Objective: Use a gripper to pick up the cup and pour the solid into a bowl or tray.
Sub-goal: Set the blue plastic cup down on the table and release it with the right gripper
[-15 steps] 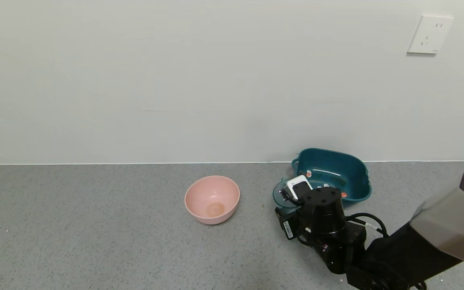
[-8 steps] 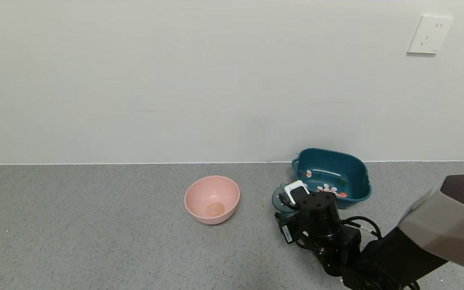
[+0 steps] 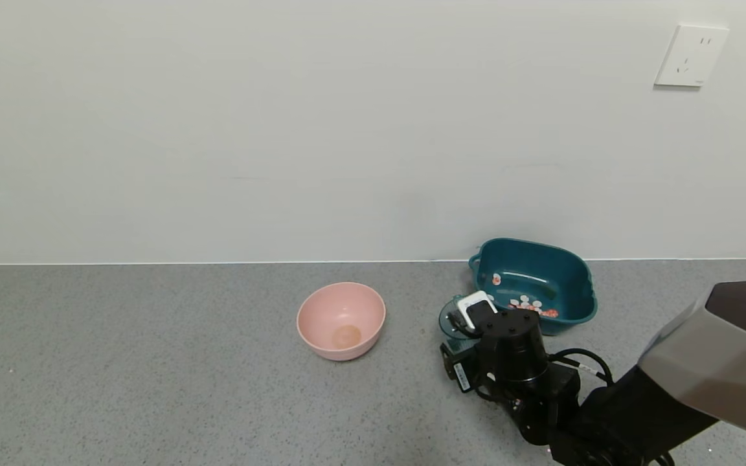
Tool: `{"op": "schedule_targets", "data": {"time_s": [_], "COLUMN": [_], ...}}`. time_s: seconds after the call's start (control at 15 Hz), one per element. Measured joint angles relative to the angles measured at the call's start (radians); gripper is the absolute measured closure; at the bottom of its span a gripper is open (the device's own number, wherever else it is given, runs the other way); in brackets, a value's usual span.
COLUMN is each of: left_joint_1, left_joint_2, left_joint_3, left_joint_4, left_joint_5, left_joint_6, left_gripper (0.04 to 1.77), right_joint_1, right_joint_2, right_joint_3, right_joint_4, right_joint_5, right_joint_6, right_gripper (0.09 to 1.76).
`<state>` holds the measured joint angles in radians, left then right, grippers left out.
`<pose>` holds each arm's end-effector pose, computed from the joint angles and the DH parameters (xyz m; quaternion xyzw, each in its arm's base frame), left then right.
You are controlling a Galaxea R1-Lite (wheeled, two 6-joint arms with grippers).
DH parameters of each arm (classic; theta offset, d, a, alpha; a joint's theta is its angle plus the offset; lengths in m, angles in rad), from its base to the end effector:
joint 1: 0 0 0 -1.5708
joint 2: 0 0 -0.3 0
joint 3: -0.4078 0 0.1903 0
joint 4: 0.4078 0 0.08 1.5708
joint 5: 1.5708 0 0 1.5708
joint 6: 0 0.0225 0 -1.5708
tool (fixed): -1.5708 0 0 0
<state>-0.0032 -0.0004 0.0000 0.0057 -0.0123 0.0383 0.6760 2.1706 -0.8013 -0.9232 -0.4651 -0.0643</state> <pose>-0.0228 -0.0002 0.0749 0.0191 0.0025 -0.0078 0.9998 0.2938 0.2227 0.0484 -0.1506 0.1828 0.1086 0.9655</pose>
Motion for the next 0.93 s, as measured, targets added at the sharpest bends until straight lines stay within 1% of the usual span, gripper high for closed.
{"op": "schedule_targets", "data": {"time_s": [0.2,0.33,0.4,0.53,0.8,0.93], "left_joint_1": [0.000,0.000,0.000,0.000,0.000,0.000], "left_joint_2": [0.000,0.000,0.000,0.000,0.000,0.000], "left_joint_3": [0.000,0.000,0.000,0.000,0.000,0.000], "left_joint_4": [0.000,0.000,0.000,0.000,0.000,0.000], "left_joint_5": [0.000,0.000,0.000,0.000,0.000,0.000], "left_joint_6": [0.000,0.039,0.015,0.000,0.001,0.000], "left_gripper": [0.09,0.09,0.09,0.09,0.09,0.09], "right_joint_1": [0.000,0.003,0.006,0.009,0.005,0.006], "right_joint_2": [-0.004,-0.011,-0.016,-0.033,-0.087,-0.125], "right_joint_3": [0.000,0.000,0.001,0.005,0.002,-0.003], "right_joint_4": [0.008,0.015,0.017,0.031,0.137,0.219], "right_joint_5": [0.000,0.002,0.002,0.003,0.003,0.003], "right_joint_6": [0.001,0.002,0.002,0.002,0.002,0.004], "right_gripper": [0.23,0.21,0.20,0.19,0.17,0.16]}}
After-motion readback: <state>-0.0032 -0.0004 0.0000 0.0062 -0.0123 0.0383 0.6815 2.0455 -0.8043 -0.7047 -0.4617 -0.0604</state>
